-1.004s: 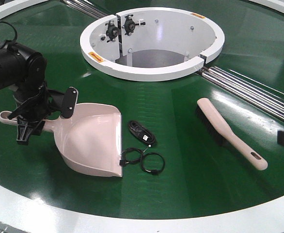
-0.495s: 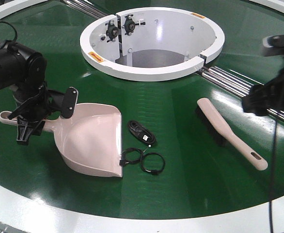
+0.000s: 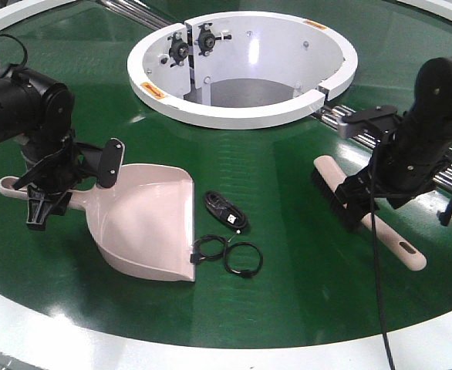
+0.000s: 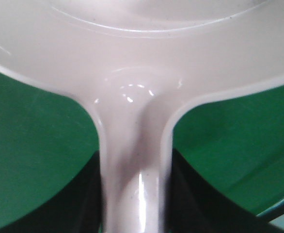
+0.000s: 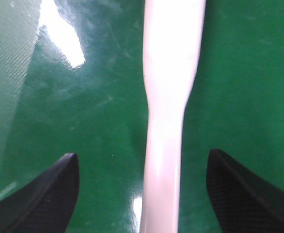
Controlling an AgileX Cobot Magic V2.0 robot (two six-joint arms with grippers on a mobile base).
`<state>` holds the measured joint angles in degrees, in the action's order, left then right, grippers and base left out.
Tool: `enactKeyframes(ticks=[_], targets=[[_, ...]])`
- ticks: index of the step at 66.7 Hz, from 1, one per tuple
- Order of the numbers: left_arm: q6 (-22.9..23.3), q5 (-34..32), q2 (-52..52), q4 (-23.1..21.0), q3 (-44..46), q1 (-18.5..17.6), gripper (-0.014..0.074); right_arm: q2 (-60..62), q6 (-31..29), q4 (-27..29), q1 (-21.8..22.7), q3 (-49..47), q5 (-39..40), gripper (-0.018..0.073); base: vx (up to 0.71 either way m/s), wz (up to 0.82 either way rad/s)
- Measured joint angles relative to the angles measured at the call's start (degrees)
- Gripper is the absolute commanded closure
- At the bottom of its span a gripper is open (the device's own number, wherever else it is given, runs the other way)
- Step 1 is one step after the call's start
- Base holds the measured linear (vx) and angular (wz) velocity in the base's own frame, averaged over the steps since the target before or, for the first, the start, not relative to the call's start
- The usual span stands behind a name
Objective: Clean and inspect green conveyor with broom and dustpan
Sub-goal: 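Reach the right gripper down and grasp the pink brush handle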
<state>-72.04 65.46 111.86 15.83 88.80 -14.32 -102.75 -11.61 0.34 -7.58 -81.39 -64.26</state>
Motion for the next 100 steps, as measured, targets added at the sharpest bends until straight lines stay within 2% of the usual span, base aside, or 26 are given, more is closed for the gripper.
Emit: enactKeyframes(ticks=[19, 44, 48, 53, 70, 84, 100], targets=[[0.0, 0.0, 0.0, 0.0, 0.0, 0.0, 0.0603, -5.5, 1.3, -3.6, 0.0, -0.2, 0.3, 0.0030, 0.00, 0.00], [0.0, 0.0, 0.0, -0.1, 0.0, 0.0, 0.0603, -10.4, 1.7, -4.2, 0.0, -0.3, 1.4, 0.0043, 0.00, 0.00], [0.0, 0.0, 0.0, -0.1, 0.0, 0.0, 0.0603, -11.2, 1.7, -4.2, 0.0, -0.3, 1.6, 0.0069, 0.00, 0.00], [0.0, 0.0, 0.0, -0.1, 0.0, 0.0, 0.0603, -11.8, 1.7, -4.2, 0.0, -0.3, 2.3, 0.0144, 0.00, 0.00], [0.0, 0.0, 0.0, -0.1, 0.0, 0.0, 0.0603, -12.0, 1.9, -4.1, 0.0, -0.3, 4.0, 0.0575, 0.00, 0.00], [0.0, 0.0, 0.0, -0.2, 0.0, 0.0, 0.0603, -11.8, 3.2, -4.0, 0.0, -0.3, 4.0, 0.0568, 0.00, 0.00], [0.0, 0.0, 0.0, -0.2, 0.0, 0.0, 0.0603, -8.0, 9.4, -0.3, -0.1, -0.3, 2.3, 0.0564, 0.00, 0.00]])
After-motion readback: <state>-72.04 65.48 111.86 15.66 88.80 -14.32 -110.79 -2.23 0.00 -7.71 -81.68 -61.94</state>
